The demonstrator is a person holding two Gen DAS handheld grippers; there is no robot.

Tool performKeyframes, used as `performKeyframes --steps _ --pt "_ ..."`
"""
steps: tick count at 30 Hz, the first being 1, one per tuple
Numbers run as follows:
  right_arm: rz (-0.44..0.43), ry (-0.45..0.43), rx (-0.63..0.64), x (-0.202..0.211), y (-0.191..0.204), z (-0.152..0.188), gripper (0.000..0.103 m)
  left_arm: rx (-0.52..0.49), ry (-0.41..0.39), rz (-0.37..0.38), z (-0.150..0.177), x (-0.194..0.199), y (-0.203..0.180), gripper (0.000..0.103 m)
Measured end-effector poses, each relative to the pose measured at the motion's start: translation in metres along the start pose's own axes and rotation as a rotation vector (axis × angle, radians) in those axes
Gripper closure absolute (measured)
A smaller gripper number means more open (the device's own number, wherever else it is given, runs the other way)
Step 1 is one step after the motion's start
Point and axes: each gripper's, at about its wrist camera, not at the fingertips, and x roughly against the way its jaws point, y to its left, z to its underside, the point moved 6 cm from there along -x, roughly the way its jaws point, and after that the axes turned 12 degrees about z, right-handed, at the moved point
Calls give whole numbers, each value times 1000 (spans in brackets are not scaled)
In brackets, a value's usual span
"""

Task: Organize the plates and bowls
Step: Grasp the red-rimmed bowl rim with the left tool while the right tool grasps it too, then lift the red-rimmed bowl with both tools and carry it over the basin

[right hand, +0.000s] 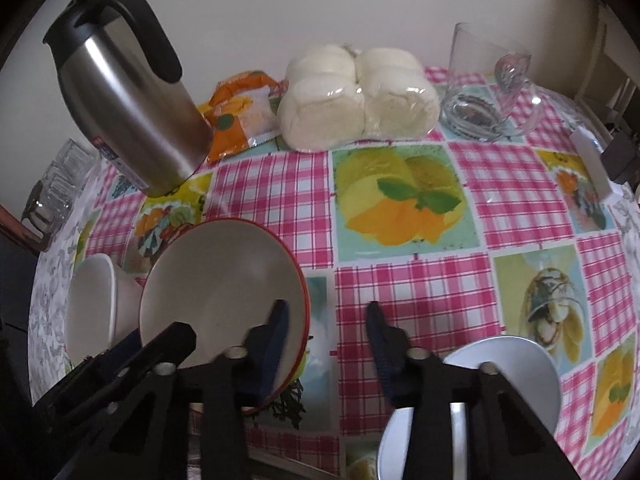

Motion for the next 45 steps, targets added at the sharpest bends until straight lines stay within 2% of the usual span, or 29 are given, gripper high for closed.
performKeyframes --steps 4,7,9,13,22,30,37,45 --pt "1 27 19 -11 6 0 81 -8 8 -11 0 -2 2 74" --pt "15 32 40 -15 11 1 85 -22 19 -19 2 -6 1 74" --pt "19 33 45 -16 13 1 92 -24 25 -11 2 -8 0 75" --pt "-2 29 33 -12 12 3 92 -20 24 -11 2 -7 2 78" --pt "-20 -23 32 4 13 1 92 -28 -19 0 -2 5 -2 78" --pt "-49 -81 -10 35 7 0 92 -82 -70 3 -8 34 -27 78" --pt "-92 -130 -60 75 -8 16 92 -159 -84 -21 1 65 -55 78" --pt "-121 -134 -96 105 -23 47 92 -180 -79 -51 28 93 -78 78"
